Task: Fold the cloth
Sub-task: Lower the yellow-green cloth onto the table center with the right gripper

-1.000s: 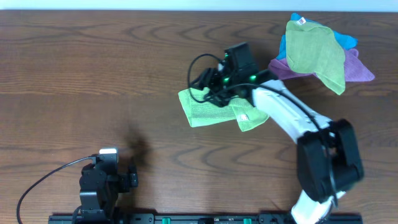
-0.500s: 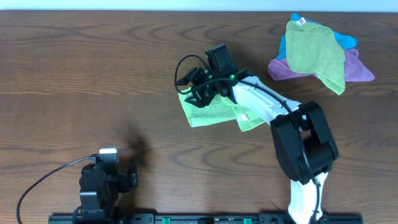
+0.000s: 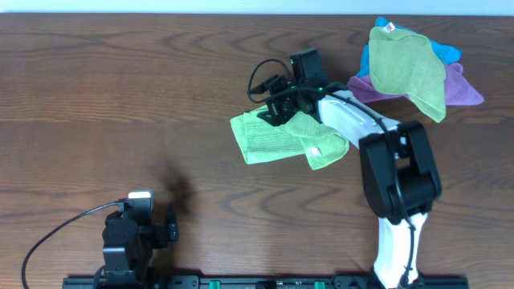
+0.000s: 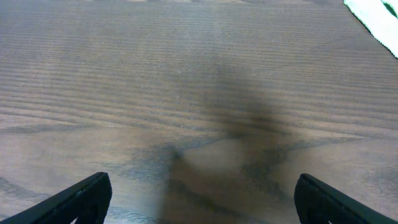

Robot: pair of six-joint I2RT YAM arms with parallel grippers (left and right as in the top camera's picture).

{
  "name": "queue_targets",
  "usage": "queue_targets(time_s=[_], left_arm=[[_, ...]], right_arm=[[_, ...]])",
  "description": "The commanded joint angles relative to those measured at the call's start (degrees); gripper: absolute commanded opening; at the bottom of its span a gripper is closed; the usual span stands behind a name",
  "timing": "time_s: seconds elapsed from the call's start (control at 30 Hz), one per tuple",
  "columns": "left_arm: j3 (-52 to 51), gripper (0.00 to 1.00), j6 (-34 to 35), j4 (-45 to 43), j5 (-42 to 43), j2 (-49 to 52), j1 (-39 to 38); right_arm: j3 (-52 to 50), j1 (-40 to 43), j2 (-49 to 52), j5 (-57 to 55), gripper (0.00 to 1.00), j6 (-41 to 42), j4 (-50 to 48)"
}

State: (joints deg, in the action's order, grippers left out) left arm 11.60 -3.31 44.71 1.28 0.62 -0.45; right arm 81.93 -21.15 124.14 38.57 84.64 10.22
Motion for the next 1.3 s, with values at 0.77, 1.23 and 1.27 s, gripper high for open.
queue_targets(time_s=[0.77,1.23,1.27], left_arm=[[-1.3,0.95,-1.0,1.8,0.2,-0.4,-0.1],[-1.3,0.95,-1.0,1.8,0.2,-0.4,-0.1],[-1.3,0.95,-1.0,1.8,0.2,-0.4,-0.1]], right_arm=[[1.7,-1.8,6.3,-1.0,0.54,7.2,4.0],[1.7,-1.9,6.3,-5.8,0.53,16.6,11.9],[1.7,-1.9,6.3,-5.8,0.53,17.4,11.8]])
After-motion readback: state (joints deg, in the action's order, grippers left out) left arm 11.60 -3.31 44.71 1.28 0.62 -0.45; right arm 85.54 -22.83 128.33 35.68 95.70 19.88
